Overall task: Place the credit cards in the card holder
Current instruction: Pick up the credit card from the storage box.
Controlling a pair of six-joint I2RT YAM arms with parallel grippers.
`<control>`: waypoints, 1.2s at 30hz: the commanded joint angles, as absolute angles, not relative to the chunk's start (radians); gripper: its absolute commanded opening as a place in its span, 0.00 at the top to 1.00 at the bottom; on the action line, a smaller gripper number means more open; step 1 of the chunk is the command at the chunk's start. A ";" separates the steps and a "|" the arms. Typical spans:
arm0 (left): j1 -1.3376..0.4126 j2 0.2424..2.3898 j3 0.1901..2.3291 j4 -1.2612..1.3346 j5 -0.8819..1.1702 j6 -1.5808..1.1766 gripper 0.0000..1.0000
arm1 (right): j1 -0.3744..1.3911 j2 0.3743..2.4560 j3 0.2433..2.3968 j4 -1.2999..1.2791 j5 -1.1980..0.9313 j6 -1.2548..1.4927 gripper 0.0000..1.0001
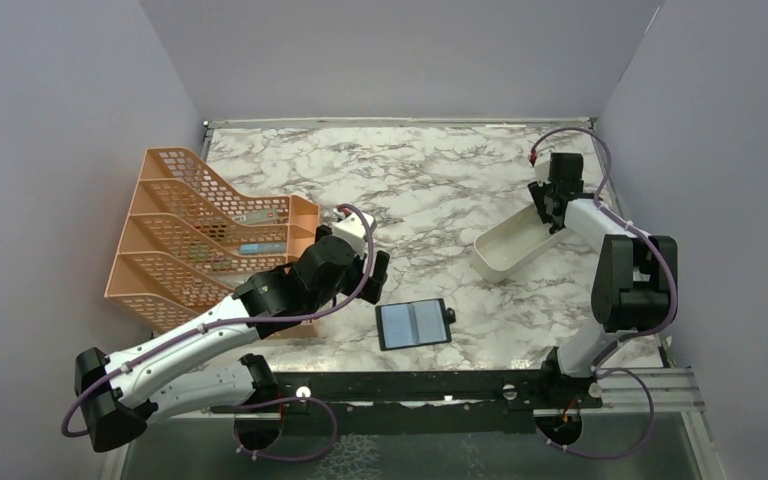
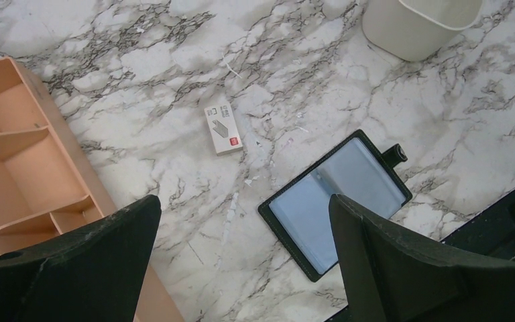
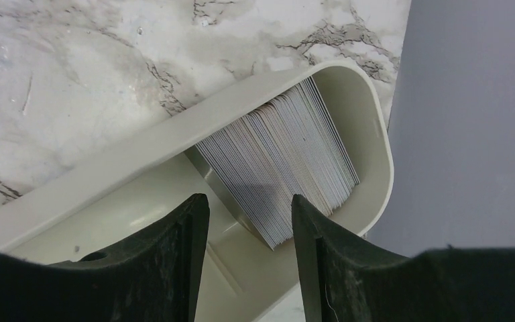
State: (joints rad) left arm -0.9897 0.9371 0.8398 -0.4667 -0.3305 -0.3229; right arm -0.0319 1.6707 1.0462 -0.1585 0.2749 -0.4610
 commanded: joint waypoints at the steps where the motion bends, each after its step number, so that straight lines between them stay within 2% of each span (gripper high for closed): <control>1: -0.983 0.921 0.842 -0.472 -0.374 -0.304 0.01 | -0.040 1.704 1.082 -0.121 0.274 -0.559 0.46; 15: -0.977 0.920 0.841 -0.472 -0.375 -0.304 0.01 | -0.040 1.777 1.046 0.019 0.390 -0.663 0.48; 26: -0.973 0.909 0.838 -0.470 -0.374 -0.308 0.01 | -0.040 1.716 1.043 0.028 0.349 -0.631 0.58; 31: -0.971 0.906 0.836 -0.472 -0.373 -0.311 0.01 | -0.040 1.722 1.046 0.028 0.365 -0.629 0.65; 36: -0.970 0.909 0.837 -0.471 -0.368 -0.311 0.01 | -0.040 1.705 1.049 0.025 0.370 -0.621 0.68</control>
